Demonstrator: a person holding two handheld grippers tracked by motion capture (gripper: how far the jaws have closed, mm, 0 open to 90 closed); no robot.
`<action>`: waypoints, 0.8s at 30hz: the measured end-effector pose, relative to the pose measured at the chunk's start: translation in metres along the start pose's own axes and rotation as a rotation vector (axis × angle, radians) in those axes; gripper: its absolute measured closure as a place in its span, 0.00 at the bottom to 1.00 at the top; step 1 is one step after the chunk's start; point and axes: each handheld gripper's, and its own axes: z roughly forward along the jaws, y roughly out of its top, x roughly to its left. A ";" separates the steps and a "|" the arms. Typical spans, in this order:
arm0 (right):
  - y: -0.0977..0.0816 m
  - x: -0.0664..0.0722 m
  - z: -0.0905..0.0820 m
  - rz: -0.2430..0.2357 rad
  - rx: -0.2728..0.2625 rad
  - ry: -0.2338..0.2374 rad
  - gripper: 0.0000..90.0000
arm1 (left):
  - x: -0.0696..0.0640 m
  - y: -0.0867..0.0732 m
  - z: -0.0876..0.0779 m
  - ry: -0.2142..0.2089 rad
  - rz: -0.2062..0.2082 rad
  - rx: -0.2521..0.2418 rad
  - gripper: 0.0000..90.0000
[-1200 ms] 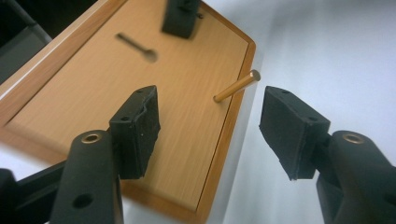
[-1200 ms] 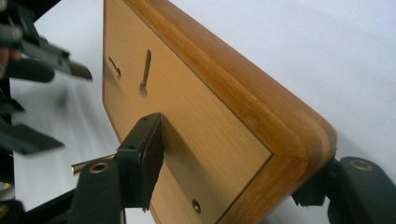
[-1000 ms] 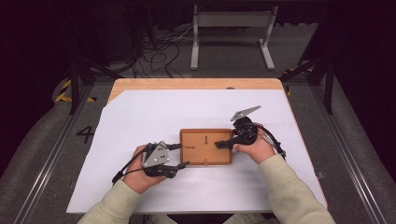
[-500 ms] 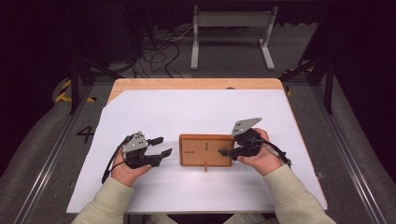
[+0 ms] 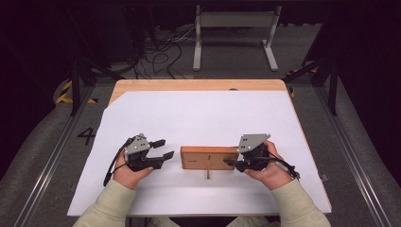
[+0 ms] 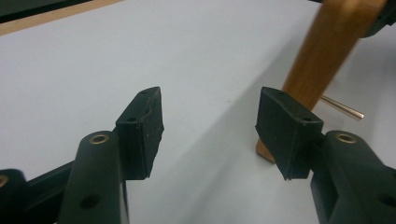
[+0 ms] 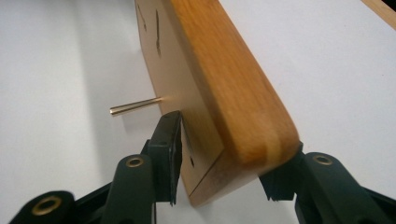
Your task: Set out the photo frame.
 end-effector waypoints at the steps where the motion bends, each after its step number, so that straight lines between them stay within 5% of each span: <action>1: -0.001 0.002 0.000 -0.001 0.006 -0.001 0.61 | 0.000 0.000 0.000 0.000 -0.002 0.003 0.46; 14: -0.009 0.003 -0.010 0.033 0.027 0.013 0.55 | -0.001 0.000 0.000 -0.005 0.000 0.003 0.48; 24: -0.009 0.012 -0.017 -0.001 0.047 0.039 0.61 | -0.001 0.000 -0.001 -0.003 0.001 0.000 0.48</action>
